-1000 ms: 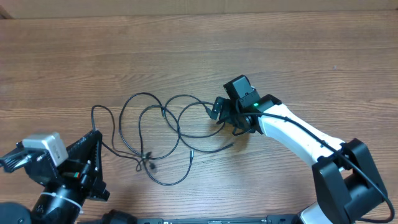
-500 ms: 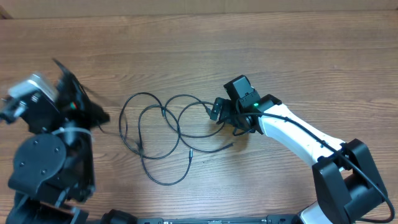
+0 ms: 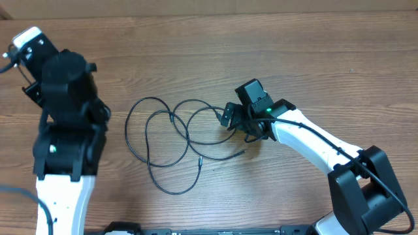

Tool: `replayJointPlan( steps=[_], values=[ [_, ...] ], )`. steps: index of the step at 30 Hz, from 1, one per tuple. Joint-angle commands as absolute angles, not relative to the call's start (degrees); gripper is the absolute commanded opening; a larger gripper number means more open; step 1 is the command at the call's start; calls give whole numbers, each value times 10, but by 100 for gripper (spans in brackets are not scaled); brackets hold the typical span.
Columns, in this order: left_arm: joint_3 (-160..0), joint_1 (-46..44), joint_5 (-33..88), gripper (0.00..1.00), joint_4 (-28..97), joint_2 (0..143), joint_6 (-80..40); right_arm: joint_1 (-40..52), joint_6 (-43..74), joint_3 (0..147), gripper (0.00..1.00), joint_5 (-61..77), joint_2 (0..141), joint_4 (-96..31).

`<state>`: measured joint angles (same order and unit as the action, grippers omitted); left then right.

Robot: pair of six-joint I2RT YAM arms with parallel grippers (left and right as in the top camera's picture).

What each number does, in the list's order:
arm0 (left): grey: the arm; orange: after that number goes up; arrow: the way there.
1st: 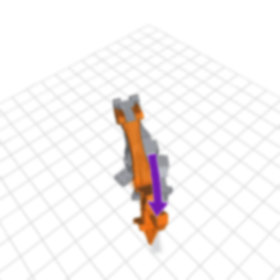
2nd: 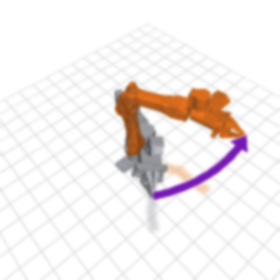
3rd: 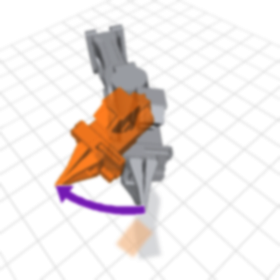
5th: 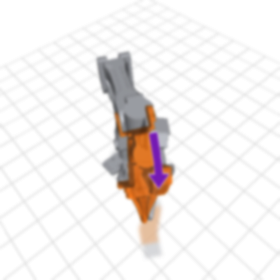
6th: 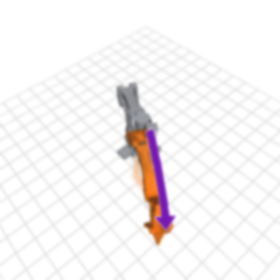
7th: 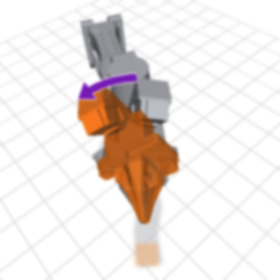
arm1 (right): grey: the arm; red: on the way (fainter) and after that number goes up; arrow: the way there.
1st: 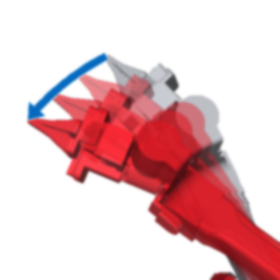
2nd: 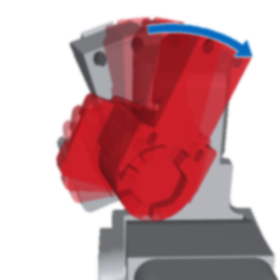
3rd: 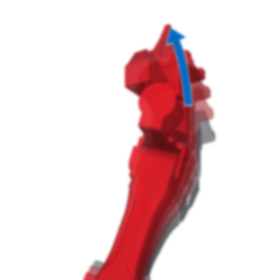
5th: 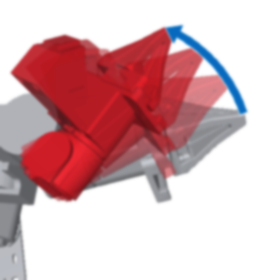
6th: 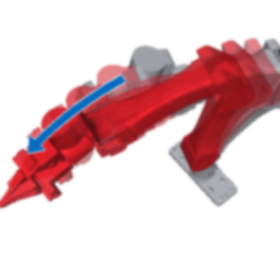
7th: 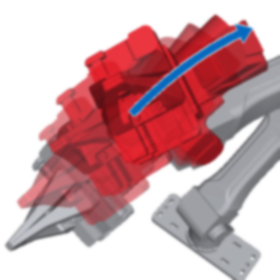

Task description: Untangle cables

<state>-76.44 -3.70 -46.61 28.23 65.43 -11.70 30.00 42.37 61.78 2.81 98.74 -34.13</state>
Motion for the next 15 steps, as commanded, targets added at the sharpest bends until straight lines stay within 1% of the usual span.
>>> replayJointPlan(
  steps=[1,2,3,8,15],
  values=[
    [-769,45,-313,4,325,693,-169,299,419,623,100,31,975,-340],
    [-769,61,-296,4,334,702,-180,299,419,623,100,31,975,-340],
    [-769,97,-255,4,356,725,-203,299,419,623,100,31,975,-340],
    [-769,194,-151,4,404,794,-245,299,419,623,100,31,975,-340],
    [-769,294,-134,4,485,908,-325,299,419,623,100,31,975,-340]
  ],
)
